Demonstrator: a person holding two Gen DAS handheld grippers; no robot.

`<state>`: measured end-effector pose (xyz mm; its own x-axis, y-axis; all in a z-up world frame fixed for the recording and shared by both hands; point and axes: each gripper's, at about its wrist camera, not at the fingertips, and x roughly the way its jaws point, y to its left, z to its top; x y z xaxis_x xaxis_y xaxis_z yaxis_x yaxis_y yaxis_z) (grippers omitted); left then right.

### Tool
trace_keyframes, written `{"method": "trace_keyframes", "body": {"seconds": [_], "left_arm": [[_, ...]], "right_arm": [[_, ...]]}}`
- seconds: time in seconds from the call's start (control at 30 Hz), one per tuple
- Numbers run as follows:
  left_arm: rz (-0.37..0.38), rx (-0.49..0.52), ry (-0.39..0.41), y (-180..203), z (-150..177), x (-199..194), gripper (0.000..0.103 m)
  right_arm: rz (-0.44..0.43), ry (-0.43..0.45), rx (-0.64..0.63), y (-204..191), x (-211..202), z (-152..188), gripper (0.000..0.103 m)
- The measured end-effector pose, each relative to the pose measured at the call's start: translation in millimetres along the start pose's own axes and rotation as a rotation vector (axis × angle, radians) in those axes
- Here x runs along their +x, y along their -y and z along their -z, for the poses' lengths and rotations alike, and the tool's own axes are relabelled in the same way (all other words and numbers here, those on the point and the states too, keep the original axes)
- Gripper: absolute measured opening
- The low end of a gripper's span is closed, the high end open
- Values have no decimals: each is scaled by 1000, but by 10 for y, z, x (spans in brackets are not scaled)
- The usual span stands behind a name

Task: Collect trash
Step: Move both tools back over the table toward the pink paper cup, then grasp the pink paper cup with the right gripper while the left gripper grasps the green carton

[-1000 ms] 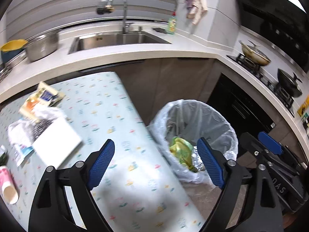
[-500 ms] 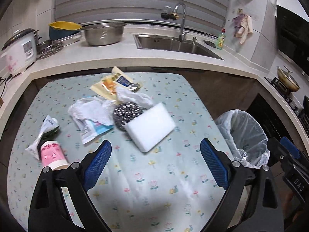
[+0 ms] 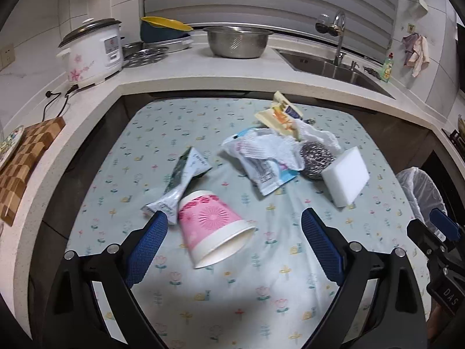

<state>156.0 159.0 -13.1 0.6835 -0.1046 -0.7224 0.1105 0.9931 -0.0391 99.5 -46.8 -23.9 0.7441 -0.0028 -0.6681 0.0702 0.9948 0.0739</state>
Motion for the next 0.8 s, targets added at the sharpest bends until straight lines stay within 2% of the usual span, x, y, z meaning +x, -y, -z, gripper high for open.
{"method": "trace_keyframes", "body": {"seconds": [0.17, 0.33, 0.57, 0.8], "left_arm": [[-51, -14, -7, -378, 78, 12, 89], [-70, -27, -23, -644, 127, 102, 89], [-76, -8, -43, -802, 112, 276, 89], [-46, 6, -62, -813, 40, 479, 89]], "right_arm": [[-58, -51, -49, -450, 226, 107, 70], [-97, -90, -102, -830, 462, 192, 67], [-144, -176, -143, -1153, 924, 281, 42], [-174, -222, -144, -1297, 1253, 275, 33]]}}
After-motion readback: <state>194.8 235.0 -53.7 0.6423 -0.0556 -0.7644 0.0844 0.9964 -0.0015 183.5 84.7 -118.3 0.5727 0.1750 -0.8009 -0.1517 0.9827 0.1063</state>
